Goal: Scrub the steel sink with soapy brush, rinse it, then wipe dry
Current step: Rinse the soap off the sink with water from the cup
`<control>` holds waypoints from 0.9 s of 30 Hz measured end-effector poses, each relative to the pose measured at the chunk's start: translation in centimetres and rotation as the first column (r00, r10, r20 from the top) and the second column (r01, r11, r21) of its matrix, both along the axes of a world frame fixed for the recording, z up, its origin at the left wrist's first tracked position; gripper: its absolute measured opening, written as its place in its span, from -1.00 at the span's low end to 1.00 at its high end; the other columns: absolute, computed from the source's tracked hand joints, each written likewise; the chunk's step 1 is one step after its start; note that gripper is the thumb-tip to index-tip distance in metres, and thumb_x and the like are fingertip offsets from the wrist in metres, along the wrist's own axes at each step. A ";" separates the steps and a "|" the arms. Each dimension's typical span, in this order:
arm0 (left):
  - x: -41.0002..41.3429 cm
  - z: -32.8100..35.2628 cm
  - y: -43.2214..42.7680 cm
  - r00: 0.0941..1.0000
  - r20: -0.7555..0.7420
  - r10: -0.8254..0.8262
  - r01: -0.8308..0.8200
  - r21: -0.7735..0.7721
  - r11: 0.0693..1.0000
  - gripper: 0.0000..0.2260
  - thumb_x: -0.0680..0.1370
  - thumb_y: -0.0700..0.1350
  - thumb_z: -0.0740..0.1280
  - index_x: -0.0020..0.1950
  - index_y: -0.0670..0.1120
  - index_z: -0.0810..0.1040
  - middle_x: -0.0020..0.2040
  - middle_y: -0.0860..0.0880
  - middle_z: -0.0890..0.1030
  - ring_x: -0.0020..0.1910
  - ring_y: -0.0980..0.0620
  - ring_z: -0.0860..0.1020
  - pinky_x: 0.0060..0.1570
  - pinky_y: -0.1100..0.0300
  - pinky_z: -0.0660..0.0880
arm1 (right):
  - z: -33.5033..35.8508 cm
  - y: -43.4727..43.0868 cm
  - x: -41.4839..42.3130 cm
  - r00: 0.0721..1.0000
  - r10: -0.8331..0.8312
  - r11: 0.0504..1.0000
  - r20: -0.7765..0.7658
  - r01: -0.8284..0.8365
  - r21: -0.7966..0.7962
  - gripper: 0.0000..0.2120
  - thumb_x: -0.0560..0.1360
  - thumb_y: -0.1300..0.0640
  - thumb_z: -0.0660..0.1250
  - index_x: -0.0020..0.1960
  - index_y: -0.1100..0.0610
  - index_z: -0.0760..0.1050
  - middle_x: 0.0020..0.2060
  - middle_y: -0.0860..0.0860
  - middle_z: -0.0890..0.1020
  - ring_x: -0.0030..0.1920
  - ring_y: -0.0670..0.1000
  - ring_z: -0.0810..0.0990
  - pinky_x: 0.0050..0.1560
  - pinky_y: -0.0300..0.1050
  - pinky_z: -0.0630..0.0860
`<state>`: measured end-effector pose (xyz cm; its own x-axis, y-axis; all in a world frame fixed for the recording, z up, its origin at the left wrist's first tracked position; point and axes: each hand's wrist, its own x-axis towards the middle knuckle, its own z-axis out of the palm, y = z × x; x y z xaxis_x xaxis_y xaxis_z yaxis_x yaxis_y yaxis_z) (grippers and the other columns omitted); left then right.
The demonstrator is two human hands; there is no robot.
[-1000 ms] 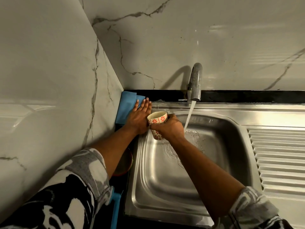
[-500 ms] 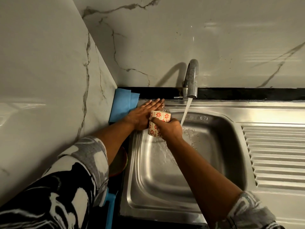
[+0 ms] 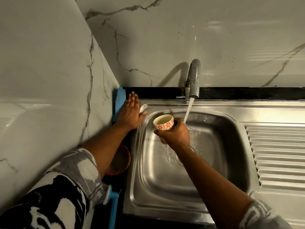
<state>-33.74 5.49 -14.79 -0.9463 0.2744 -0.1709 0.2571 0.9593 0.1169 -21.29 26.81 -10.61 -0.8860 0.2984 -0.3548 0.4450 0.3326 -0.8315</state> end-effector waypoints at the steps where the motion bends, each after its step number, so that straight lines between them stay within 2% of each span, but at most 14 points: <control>1: -0.1 -0.1 -0.5 1.000 -0.001 0.008 -0.008 -0.008 1.000 -0.20 0.72 0.29 0.01 0.71 -0.21 -0.21 0.72 -0.21 -0.21 0.71 -0.13 -0.19 0.66 0.01 -0.19 | 0.0 -0.1 -0.2 1.000 0.006 0.999 -0.003 -0.006 0.035 -0.18 0.13 -0.22 0.70 0.29 -0.03 0.48 -0.03 -0.16 0.66 -0.07 -0.16 0.66 -0.16 -0.15 0.69; 4: -0.1 -0.3 -0.9 1.000 0.005 -0.028 0.028 -0.046 0.999 -0.28 0.74 0.25 -0.06 0.72 -0.21 -0.15 0.72 -0.20 -0.18 0.72 -0.14 -0.16 0.68 -0.04 -0.17 | 0.3 -1.0 -1.0 1.000 0.019 0.996 0.014 -0.020 0.084 -0.17 0.13 -0.25 0.69 0.30 -0.07 0.46 -0.01 -0.16 0.65 -0.06 -0.14 0.66 -0.13 -0.10 0.70; 7: 0.0 -0.3 -1.2 0.995 -0.016 -0.096 0.096 -0.035 0.995 -0.35 0.76 0.14 -0.03 0.72 -0.19 -0.14 0.73 -0.19 -0.17 0.72 -0.13 -0.12 0.69 -0.06 -0.10 | 1.0 -2.5 -2.1 0.997 0.072 0.976 0.040 -0.079 0.202 -0.12 0.05 -0.45 0.57 0.25 -0.12 0.43 -0.01 -0.16 0.63 -0.02 -0.08 0.66 -0.16 -0.06 0.70; 8: 0.1 -0.2 -1.3 0.992 -0.012 -0.123 0.122 -0.039 0.992 -0.35 0.76 0.12 -0.01 0.73 -0.19 -0.13 0.73 -0.18 -0.17 0.72 -0.13 -0.12 0.69 -0.07 -0.07 | 1.1 -3.0 -2.6 0.994 0.097 0.958 0.052 -0.107 0.265 -0.09 0.04 -0.49 0.54 0.27 -0.10 0.42 0.02 -0.13 0.62 0.03 -0.03 0.64 -0.12 -0.01 0.69; 10: 0.0 0.0 -1.5 0.986 0.035 -0.161 0.163 -0.069 0.984 -0.28 0.74 0.14 0.08 0.73 -0.19 -0.17 0.73 -0.17 -0.20 0.71 -0.12 -0.18 0.69 -0.08 -0.06 | 2.0 -4.0 -3.6 0.983 0.153 0.912 0.104 -0.181 0.368 -0.06 0.12 -0.47 0.54 0.33 -0.01 0.40 0.11 -0.04 0.60 0.17 0.07 0.57 0.03 0.05 0.64; 12: 0.2 0.2 -1.2 0.976 0.085 -0.200 0.206 -0.065 0.976 -0.16 0.70 0.21 0.18 0.72 -0.17 -0.23 0.72 -0.17 -0.25 0.70 -0.10 -0.25 0.69 -0.06 -0.13 | 2.8 -4.6 -4.4 0.963 0.211 0.855 0.167 -0.264 0.446 -0.05 0.20 -0.44 0.53 0.38 0.08 0.36 0.20 0.05 0.57 0.28 0.14 0.49 0.14 0.04 0.58; 14: 0.3 0.3 -0.9 0.950 0.115 -0.289 0.293 -0.015 0.956 -0.11 0.68 0.25 0.22 0.72 -0.13 -0.27 0.71 -0.13 -0.28 0.69 -0.06 -0.28 0.68 -0.02 -0.19 | 3.2 -4.9 -4.6 0.948 0.222 0.828 0.229 -0.307 0.468 -0.02 0.22 -0.45 0.52 0.40 0.11 0.33 0.23 0.09 0.55 0.31 0.16 0.48 0.15 0.04 0.55; 16: 0.6 0.1 -0.9 0.923 0.124 -0.364 0.367 -0.002 0.930 -0.14 0.69 0.25 0.19 0.72 -0.10 -0.29 0.71 -0.12 -0.30 0.70 -0.05 -0.28 0.69 -0.03 -0.17 | 3.2 -4.8 -4.1 0.944 0.201 0.833 0.260 -0.305 0.461 0.01 0.17 -0.48 0.53 0.39 0.09 0.34 0.22 0.10 0.57 0.26 0.15 0.53 0.12 0.04 0.57; 18: 1.0 -0.3 -1.0 0.934 0.099 -0.343 0.345 0.004 0.939 -0.20 0.71 0.23 0.11 0.72 -0.12 -0.27 0.71 -0.13 -0.30 0.70 -0.06 -0.27 0.69 -0.05 -0.15 | 3.2 -4.3 -3.2 0.945 0.191 0.832 0.264 -0.299 0.467 0.03 0.14 -0.52 0.50 0.39 0.08 0.36 0.21 0.09 0.59 0.24 0.15 0.55 0.15 0.06 0.59; 21: 2.1 -1.1 -0.5 0.992 0.002 -0.129 0.129 -0.005 0.992 -0.24 0.72 0.27 -0.06 0.71 -0.19 -0.25 0.70 -0.19 -0.30 0.69 -0.11 -0.27 0.68 -0.05 -0.20 | 3.3 -3.6 -2.1 0.935 0.219 0.786 0.279 -0.338 0.517 -0.02 0.20 -0.46 0.52 0.41 0.10 0.35 0.21 0.06 0.58 0.27 0.14 0.50 0.12 0.05 0.53; 22: 2.5 -1.2 -0.2 0.997 0.005 -0.083 0.083 -0.038 0.996 -0.22 0.72 0.27 -0.04 0.70 -0.21 -0.26 0.70 -0.21 -0.30 0.69 -0.14 -0.28 0.67 -0.06 -0.20 | 3.4 -3.4 -1.8 0.935 0.227 0.778 0.271 -0.341 0.528 -0.03 0.22 -0.43 0.54 0.41 0.10 0.35 0.22 0.06 0.58 0.27 0.14 0.49 0.10 0.04 0.52; 24: 3.0 -1.4 0.4 0.994 0.051 -0.101 0.105 -0.090 0.990 -0.16 0.71 0.22 0.13 0.70 -0.22 -0.28 0.70 -0.23 -0.29 0.69 -0.17 -0.28 0.68 -0.11 -0.16 | 3.7 -3.5 -1.4 0.934 0.254 0.763 0.253 -0.354 0.541 -0.03 0.22 -0.38 0.57 0.43 0.10 0.33 0.26 0.05 0.56 0.29 0.14 0.47 0.11 0.06 0.53; 27: 3.5 -1.4 0.1 0.946 0.101 -0.307 0.310 -0.014 0.951 -0.11 0.67 0.12 0.28 0.72 -0.13 -0.27 0.72 -0.15 -0.25 0.70 -0.09 -0.25 0.69 -0.11 -0.09 | 4.3 -3.5 -1.0 0.926 0.298 0.741 0.233 -0.378 0.555 -0.01 0.24 -0.35 0.58 0.47 0.09 0.28 0.31 0.06 0.53 0.32 0.15 0.44 0.15 0.09 0.54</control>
<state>-30.20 5.61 -16.19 -0.7945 0.5440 -0.2699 0.5302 0.8381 0.1286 -22.30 23.32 -6.28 -0.9303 0.1705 -0.3247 0.2923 0.8794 -0.3757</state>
